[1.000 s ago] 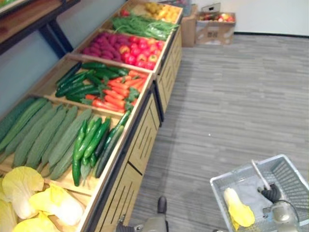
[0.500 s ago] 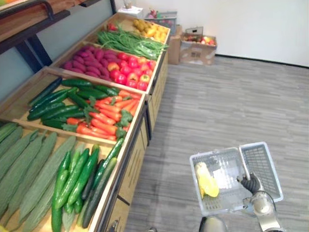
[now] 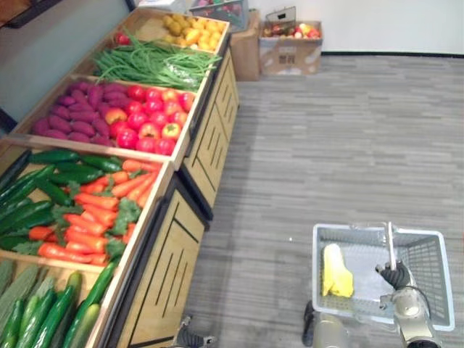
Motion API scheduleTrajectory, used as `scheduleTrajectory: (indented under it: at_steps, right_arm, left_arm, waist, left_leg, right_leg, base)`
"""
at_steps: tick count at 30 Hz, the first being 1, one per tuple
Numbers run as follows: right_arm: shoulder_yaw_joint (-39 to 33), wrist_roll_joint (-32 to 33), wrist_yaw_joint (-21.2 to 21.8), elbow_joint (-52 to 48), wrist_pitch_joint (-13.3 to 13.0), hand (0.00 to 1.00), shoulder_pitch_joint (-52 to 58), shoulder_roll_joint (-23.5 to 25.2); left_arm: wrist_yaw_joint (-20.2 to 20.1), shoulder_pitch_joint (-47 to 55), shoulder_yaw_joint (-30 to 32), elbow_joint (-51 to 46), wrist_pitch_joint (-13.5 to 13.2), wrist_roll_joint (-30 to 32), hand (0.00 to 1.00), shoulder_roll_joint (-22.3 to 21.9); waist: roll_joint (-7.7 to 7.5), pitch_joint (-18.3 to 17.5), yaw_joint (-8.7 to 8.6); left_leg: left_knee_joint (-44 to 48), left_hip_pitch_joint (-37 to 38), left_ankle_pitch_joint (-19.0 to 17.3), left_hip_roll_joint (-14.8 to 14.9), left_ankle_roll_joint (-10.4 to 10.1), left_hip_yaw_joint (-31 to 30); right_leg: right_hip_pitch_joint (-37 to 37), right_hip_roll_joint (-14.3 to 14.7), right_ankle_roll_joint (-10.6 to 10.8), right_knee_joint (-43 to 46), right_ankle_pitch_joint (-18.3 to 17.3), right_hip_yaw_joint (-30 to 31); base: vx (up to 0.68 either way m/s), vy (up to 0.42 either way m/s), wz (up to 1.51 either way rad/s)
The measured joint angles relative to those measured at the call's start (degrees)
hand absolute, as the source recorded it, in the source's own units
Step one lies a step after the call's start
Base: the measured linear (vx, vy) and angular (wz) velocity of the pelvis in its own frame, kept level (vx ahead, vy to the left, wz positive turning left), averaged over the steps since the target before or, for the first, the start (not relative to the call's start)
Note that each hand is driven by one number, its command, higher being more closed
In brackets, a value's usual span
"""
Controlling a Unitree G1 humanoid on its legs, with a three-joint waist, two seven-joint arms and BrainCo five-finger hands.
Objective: Pick vegetable in the basket
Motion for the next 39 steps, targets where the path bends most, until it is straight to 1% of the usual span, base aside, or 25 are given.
scheduleTrajectory:
  at_steps: [1,3,4,6,8,10,11,12,13,14,15,16,18,19,20,23,25,28,29,31,33,35,36,38,39]
  right_arm:
    - [1.86,0.01,0.04,0.03,0.02,1.0,0.98,-0.71]
    - [3.86,0.0,0.09,0.18,0.02,1.0,1.46,-1.69]
    - [4.71,-0.02,0.1,0.21,0.01,1.0,1.55,-2.16]
    - [5.27,-0.01,0.13,0.22,-0.12,1.0,1.4,-2.85]
    - [5.27,-0.01,0.19,0.26,-0.22,1.0,1.42,-3.19]
    - [5.23,-0.09,0.34,0.27,-0.2,1.0,1.96,-3.23]
    - [5.2,-0.09,0.34,0.28,-0.21,1.0,2.01,-3.22]
    - [5.01,-0.07,0.33,0.28,-0.16,1.0,3.23,-3.22]
    - [4.85,-0.06,0.34,0.4,0.08,1.0,4.1,-2.95]
    - [4.89,-0.07,0.35,0.65,0.28,1.0,4.06,-2.37]
    - [5.59,-0.08,0.35,0.53,0.16,1.0,4.03,-1.76]
    - [5.74,-0.12,0.36,0.27,0.17,1.0,3.71,-1.78]
    - [5.75,-0.2,0.35,0.27,0.16,1.0,3.31,-1.83]
    - [5.82,-0.27,0.34,0.29,0.15,1.0,2.98,-1.61]
    - [6.51,-0.32,0.33,0.37,0.1,1.0,2.89,-1.15]
    - [7.75,-0.49,0.21,0.99,-0.74,1.0,3.06,-0.23]
    - [6.83,-0.25,-0.11,0.96,-1.14,1.0,2.96,-0.17]
    - [3.06,-0.1,-0.18,1.75,-1.26,1.0,3.68,-0.27]
    - [2.39,-0.08,-0.18,1.81,-1.26,1.0,4.33,-0.3]
    - [-0.35,-0.04,-0.13,2.03,-0.96,1.0,5.72,-0.15]
    - [-1.23,-0.04,-0.1,2.04,-0.66,1.0,6.5,0.82]
    - [-1.36,-0.05,-0.07,1.74,-0.62,1.0,8.37,2.44]
    - [-2.91,0.0,-0.09,2.17,-0.07,1.0,9.65,3.62]
    - [-4.3,-0.09,-0.05,1.91,0.71,1.0,9.85,3.32]
    - [-4.04,-0.11,0.08,1.92,0.8,1.0,9.76,2.94]
  left_arm:
    - [0.31,0.07,0.09,-0.23,-0.01,-0.6,0.0,0.04]
    - [0.45,0.05,-0.09,-0.27,-0.15,-1.24,0.0,0.03]
    - [0.49,0.08,-0.12,-0.6,-0.17,-1.25,0.0,0.1]
    - [0.51,0.16,-0.17,-1.42,-0.17,-1.26,0.0,-0.06]
    - [0.53,0.04,-0.17,-2.23,-0.21,-1.25,0.0,-0.07]
    - [0.56,0.06,-0.23,-2.21,-0.04,-1.15,0.0,-0.11]
    - [0.54,0.1,-0.26,-2.21,-0.03,-1.14,0.0,-0.12]
    - [0.49,0.7,-0.99,-2.0,0.02,-1.03,0.0,-0.37]
    - [0.43,1.16,-1.27,-1.59,0.07,-0.92,0.0,-0.52]
    - [0.42,0.84,-1.04,-1.32,0.23,-0.96,0.0,-0.44]
    - [0.31,0.55,-0.4,-1.34,0.6,-0.77,0.0,0.42]
    - [0.05,0.56,-0.4,-1.16,0.96,0.48,0.0,0.9]
    - [-0.09,0.77,-0.22,-1.08,1.09,0.74,0.0,0.96]
    - [-0.14,0.96,-0.26,-1.07,1.24,0.75,0.0,1.2]
    - [-0.14,1.26,-0.72,-1.25,1.28,0.77,0.0,1.62]
    - [-0.1,1.26,-1.33,-1.75,1.54,0.6,0.0,1.97]
    - [-0.02,1.12,-1.28,-2.12,2.15,0.12,0.0,1.86]
    - [0.4,-0.43,-1.27,-2.85,2.14,-0.25,0.0,1.02]
    - [0.53,-0.64,-1.28,-3.12,2.11,-1.07,0.0,0.8]
    - [0.75,-1.93,-0.85,-3.48,2.12,-2.25,0.0,-0.44]
    - [0.86,-2.04,0.05,-3.48,2.09,-2.24,0.0,-0.62]
    - [0.89,-1.72,1.72,-3.89,2.05,-2.24,0.0,-0.32]
    - [1.14,-2.44,3.87,-2.99,2.33,-2.24,0.0,-0.16]
    - [1.82,-0.32,6.47,-3.36,2.16,-2.29,0.0,-2.32]
    - [1.93,0.23,7.15,-3.36,2.17,-2.29,0.0,-2.72]
  waist:
    - [-0.66,0.54,0.53]
    - [-0.36,0.71,1.76]
    - [-0.55,0.83,1.81]
    - [-0.59,0.86,2.42]
    - [-0.67,0.9,3.26]
    - [-0.8,0.97,3.18]
    - [-0.78,0.97,3.14]
    - [0.21,0.81,3.04]
    - [1.05,0.58,3.36]
    - [0.68,0.49,3.48]
    - [-1.43,0.36,3.65]
    - [-2.41,0.29,3.48]
    - [-2.91,0.31,3.75]
    - [-3.17,0.29,3.76]
    - [-3.65,-0.03,3.61]
    - [-3.96,-0.3,2.19]
    - [-3.85,-0.39,1.55]
    - [-3.16,-0.84,1.22]
    - [-3.02,-1.18,1.22]
    - [-3.51,-2.55,1.65]
    - [-3.92,-2.93,2.49]
    - [-6.18,-3.94,2.84]
    - [-7.51,-3.92,3.24]
    - [-3.63,-4.92,4.59]
    - [-3.12,-5.01,4.74]
  left_leg:
    - [9.01,-4.17,8.69,0.83,1.82,-1.33]
    - [22.57,-10.04,2.78,0.26,3.12,-1.25]
    - [26.79,-13.36,-1.52,-2.27,4.29,-1.12]
    - [25.64,-17.28,-6.11,-6.3,5.38,0.71]
    - [18.48,-20.31,-8.31,-8.76,5.87,4.54]
    - [-3.63,-19.97,-7.11,-12.49,5.82,10.68]
    - [-6.11,-19.51,-6.46,-12.86,5.63,11.3]
    - [-21.49,-17.31,0.35,-14.07,5.65,17.19]
    - [-26.58,-15.72,4.9,-14.08,10.19,19.79]
    - [-26.08,-15.67,4.54,-14.89,13.56,20.86]
    - [-26.0,-15.13,2.58,-16.83,14.41,21.87]
    - [-25.68,-14.47,1.11,-18.77,16.46,21.9]
    - [-24.46,-12.33,-1.96,-20.52,17.13,21.74]
    - [-23.86,-10.55,-4.1,-21.48,17.15,21.27]
    - [-23.13,-8.26,-5.94,-22.47,17.52,19.71]
    - [-22.61,-2.49,-8.22,-23.07,18.83,12.85]
    - [-24.18,1.18,-8.24,-23.18,18.85,7.28]
    - [-24.22,4.29,-8.24,-22.64,18.61,-4.16]
    - [-23.88,4.24,-8.45,-22.48,17.93,-6.35]
    - [-22.52,3.15,-10.45,-22.54,14.56,-15.44]
    - [-20.52,1.85,-11.89,-22.5,12.24,-21.59]
    - [-16.93,-0.97,-14.29,-23.52,9.26,-25.94]
    - [-15.09,-2.46,-15.9,-22.72,7.33,-27.47]
    - [-15.42,-4.63,-14.6,-16.96,4.99,-24.8]
    - [-15.97,-5.13,-13.7,-16.0,4.31,-24.42]
  right_leg:
    - [3.71,0.69,-0.93,-1.99,-1.0,0.01]
    - [8.59,1.58,-2.28,-4.1,-2.51,0.08]
    - [11.79,1.65,-2.3,-5.78,-3.16,0.06]
    - [15.69,1.81,-2.15,-8.86,-3.3,0.01]
    - [17.77,1.85,-1.52,-10.63,-3.48,0.16]
    - [20.47,1.47,0.18,-13.56,-4.06,-0.37]
    - [20.79,1.46,0.35,-13.85,-4.1,-0.52]
    - [23.96,2.55,1.59,-16.41,-4.47,-1.35]
    - [26.07,3.86,2.81,-17.82,-5.54,-1.62]
    - [26.96,3.43,2.99,-18.0,-6.05,-1.6]
    - [26.83,1.39,2.87,-17.38,-6.17,-1.37]
    - [26.34,-0.59,2.84,-14.66,-6.15,-0.86]
    - [23.34,-3.93,3.51,-3.19,-6.28,0.97]
    - [20.44,-6.07,6.29,6.51,-4.69,2.34]
    - [15.69,-7.68,14.67,19.62,0.86,5.92]
    - [7.21,-5.85,13.57,40.19,1.19,7.63]
    - [4.06,-4.51,9.34,40.07,-1.22,6.63]
    - [2.79,-2.01,4.85,23.33,-4.05,7.84]
    - [2.82,-1.26,4.83,18.0,-4.05,9.96]
    - [2.88,0.41,5.06,1.97,-3.52,24.06]
    - [3.38,0.17,5.59,-3.84,-3.09,30.11]
    - [5.4,-2.89,8.22,-6.82,-1.2,26.87]
    - [6.67,-4.76,10.77,-6.36,0.11,20.11]
    - [9.14,-1.84,7.32,-6.54,-0.83,11.07]
    - [9.5,-1.43,6.94,-6.56,-1.04,9.3]
  base:
    - [0.4,-0.221,-0.08]
    - [0.36,-0.162,-0.12]
    - [0.32,-0.096,-0.05]
    - [0.31,-0.047,-0.12]
    - [0.28,0.016,-0.16]
    - [0.39,0.066,0.02]
    - [0.43,0.104,0.17]
    - [0.49,0.144,0.17]
    - [0.5,0.151,0.19]
    - [0.58,0.17,0.14]
    - [0.56,0.169,0.2]
    - [0.56,0.179,0.2]
    - [0.45,0.167,0.14]
    - [0.59,0.2,0.28]
    - [0.48,0.137,0.39]
    - [0.52,0.061,0.99]
    - [0.41,-0.06,1.36]
    - [0.32,-0.143,1.71]
    - [0.29,-0.212,2.13]
    - [0.26,-0.271,2.03]
    - [0.23,-0.463,1.98]
    - [0.16,-0.499,2.3]
    - [0.07,-0.417,2.1]
    - [0.05,-0.561,1.92]
    - [-0.03,-0.41,1.56]
